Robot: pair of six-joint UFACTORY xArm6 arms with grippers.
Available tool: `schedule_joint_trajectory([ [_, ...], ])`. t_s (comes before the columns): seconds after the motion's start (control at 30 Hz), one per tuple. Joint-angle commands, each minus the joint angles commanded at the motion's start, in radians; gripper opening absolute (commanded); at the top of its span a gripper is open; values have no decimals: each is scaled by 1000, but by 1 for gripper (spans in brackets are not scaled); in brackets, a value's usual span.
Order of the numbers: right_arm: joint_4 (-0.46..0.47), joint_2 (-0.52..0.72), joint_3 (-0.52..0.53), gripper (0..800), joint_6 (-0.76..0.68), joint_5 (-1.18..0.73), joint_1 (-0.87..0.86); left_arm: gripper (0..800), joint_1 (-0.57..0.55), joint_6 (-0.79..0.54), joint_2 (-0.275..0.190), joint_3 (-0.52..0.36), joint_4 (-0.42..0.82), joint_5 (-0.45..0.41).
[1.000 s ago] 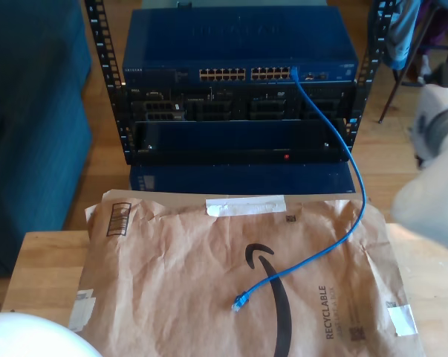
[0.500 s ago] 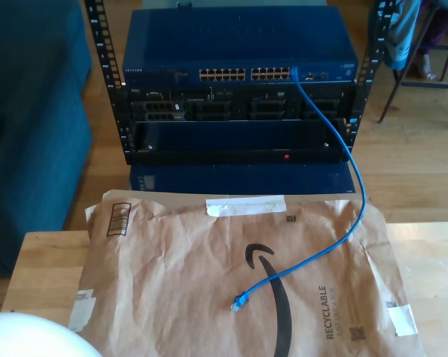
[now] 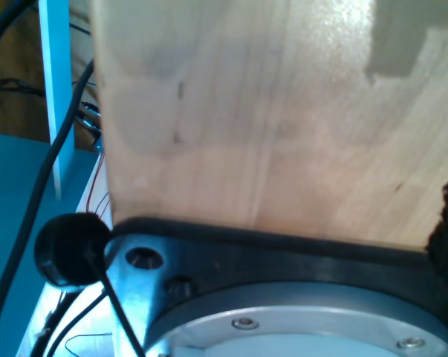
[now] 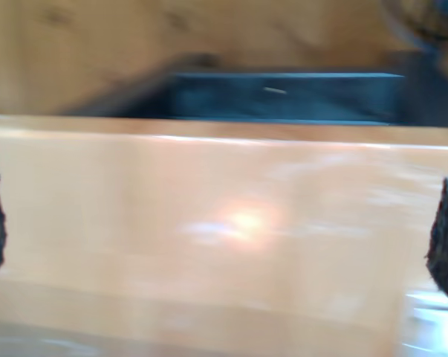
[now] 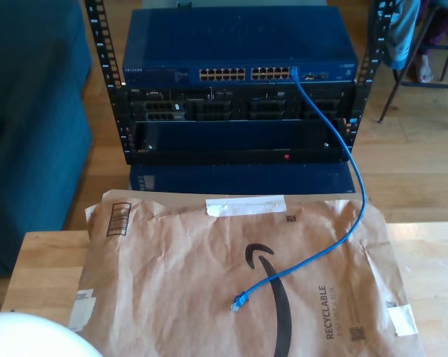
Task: Grab the cable and plug it in
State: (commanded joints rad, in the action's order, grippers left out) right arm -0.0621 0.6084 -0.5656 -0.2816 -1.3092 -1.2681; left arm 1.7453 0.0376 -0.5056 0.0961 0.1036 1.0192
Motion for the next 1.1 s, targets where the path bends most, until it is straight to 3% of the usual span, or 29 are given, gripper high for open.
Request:
schedule_joint_trajectory([
  [0.23, 6, 0, 150, 796, 155, 2, -115, 800, 0, 0, 0, 0, 0, 0],
  [0.47, 9, 0, 273, 796, 157, 23, -121, 800, 0, 0, 0, 0, 0, 0],
  [0.9, 11, 15, 540, 798, 170, 439, -130, 800, 0, -2, 0, 0, 0, 0],
  [1.1, 9, 44, 568, 798, 198, 483, -132, 800, 0, 0, 0, 0, 0, 0],
])
